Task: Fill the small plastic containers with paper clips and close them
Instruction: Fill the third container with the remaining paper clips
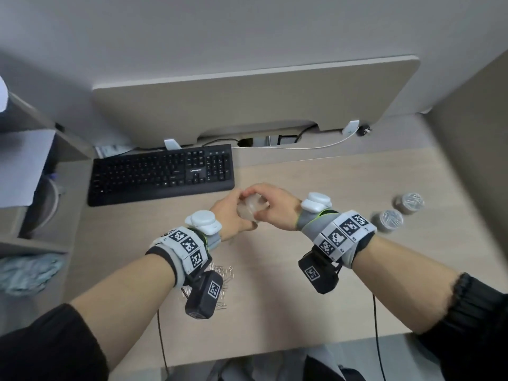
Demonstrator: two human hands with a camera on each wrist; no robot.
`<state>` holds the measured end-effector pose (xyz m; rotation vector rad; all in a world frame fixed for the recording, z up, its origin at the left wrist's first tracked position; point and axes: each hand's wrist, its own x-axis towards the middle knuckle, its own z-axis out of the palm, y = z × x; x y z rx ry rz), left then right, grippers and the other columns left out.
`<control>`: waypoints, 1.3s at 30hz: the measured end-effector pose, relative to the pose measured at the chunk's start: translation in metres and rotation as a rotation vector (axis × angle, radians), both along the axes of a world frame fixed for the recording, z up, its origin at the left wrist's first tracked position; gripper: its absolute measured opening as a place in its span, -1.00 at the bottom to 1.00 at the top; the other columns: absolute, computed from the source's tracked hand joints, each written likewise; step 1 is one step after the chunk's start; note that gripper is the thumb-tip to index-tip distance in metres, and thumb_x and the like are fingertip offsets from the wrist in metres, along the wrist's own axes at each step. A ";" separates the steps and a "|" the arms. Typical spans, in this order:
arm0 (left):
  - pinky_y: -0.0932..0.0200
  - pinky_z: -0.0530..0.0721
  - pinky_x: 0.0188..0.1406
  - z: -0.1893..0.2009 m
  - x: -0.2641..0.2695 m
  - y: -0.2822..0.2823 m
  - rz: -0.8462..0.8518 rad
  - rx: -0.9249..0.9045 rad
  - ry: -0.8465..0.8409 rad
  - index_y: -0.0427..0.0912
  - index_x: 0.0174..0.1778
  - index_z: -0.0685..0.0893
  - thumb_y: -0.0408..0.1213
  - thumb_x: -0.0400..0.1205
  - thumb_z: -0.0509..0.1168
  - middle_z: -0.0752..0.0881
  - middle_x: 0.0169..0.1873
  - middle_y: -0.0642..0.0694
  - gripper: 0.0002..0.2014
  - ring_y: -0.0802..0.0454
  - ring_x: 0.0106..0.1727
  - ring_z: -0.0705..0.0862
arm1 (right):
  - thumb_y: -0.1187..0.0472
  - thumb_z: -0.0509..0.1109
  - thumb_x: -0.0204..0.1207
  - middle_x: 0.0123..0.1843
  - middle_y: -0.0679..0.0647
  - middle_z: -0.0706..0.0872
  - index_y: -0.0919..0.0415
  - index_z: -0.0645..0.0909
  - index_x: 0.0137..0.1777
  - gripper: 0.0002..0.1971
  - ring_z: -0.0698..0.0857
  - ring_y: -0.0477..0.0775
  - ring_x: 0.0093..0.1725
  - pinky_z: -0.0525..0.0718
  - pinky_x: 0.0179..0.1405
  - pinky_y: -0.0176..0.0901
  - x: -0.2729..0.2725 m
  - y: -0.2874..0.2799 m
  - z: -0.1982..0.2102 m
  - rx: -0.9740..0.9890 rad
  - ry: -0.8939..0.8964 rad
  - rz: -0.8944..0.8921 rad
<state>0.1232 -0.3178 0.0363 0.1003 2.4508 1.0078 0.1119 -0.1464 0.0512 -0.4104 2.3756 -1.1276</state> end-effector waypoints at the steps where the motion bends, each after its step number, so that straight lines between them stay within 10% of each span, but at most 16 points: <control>1: 0.27 0.47 -0.34 -0.001 0.000 -0.005 -0.001 -0.019 -0.012 0.08 0.17 0.46 -0.18 0.35 0.57 0.69 -0.04 0.10 -0.45 0.05 -0.12 0.69 | 0.43 0.44 0.40 0.25 0.01 0.56 0.13 0.56 0.37 -0.48 0.50 -0.11 0.10 0.37 -0.10 -0.65 -0.001 -0.003 -0.002 0.010 0.017 0.011; 7: 0.10 0.65 -0.09 -0.014 0.000 -0.036 0.135 -0.158 -0.078 -0.08 0.41 0.44 -0.22 0.38 0.57 0.67 0.10 -0.03 -0.30 -0.05 -0.03 0.69 | 0.18 0.51 0.43 0.18 0.04 0.57 0.00 0.52 0.30 -0.56 0.61 0.08 0.07 0.59 0.14 -0.12 -0.022 0.013 -0.013 0.123 -0.044 -0.108; 13: -0.05 0.71 -0.01 -0.017 -0.001 -0.038 0.298 -0.178 -0.088 -0.12 0.37 0.38 -0.17 0.41 0.56 0.72 0.02 -0.13 -0.33 -0.14 -0.05 0.71 | -0.03 0.34 0.49 0.24 0.14 0.58 0.19 0.43 0.36 -0.50 0.63 0.29 0.19 0.62 0.20 0.13 -0.026 0.035 -0.067 0.650 -0.072 0.026; 22: 0.12 0.50 -0.32 -0.029 0.022 -0.043 0.453 -0.243 -0.080 -0.05 0.24 0.38 -0.11 0.43 0.55 0.63 -0.10 0.00 -0.43 0.14 -0.25 0.55 | 0.06 0.19 0.65 0.33 0.18 0.43 0.19 0.32 0.44 -0.58 0.48 0.26 0.32 0.56 0.12 0.10 -0.011 0.041 -0.117 0.821 0.035 0.211; 27: -0.02 0.68 -0.01 -0.033 0.040 -0.055 0.468 -0.203 -0.068 -0.12 0.30 0.40 -0.16 0.41 0.58 0.63 -0.05 -0.03 -0.37 -0.12 -0.04 0.65 | -0.12 0.38 0.52 0.34 0.18 0.41 0.13 0.36 0.44 -0.42 0.45 0.29 0.32 0.56 0.22 0.15 -0.006 0.022 -0.114 0.752 0.125 0.299; 39: 0.17 0.52 -0.10 -0.041 0.102 -0.153 0.374 -0.186 -0.050 -0.15 0.38 0.39 -0.10 0.44 0.59 0.62 0.07 -0.01 -0.31 0.00 -0.02 0.61 | 0.04 0.33 0.59 0.39 0.09 0.49 0.18 0.43 0.41 -0.56 0.46 0.25 0.34 0.59 0.26 0.19 0.054 -0.097 -0.130 0.669 0.136 0.344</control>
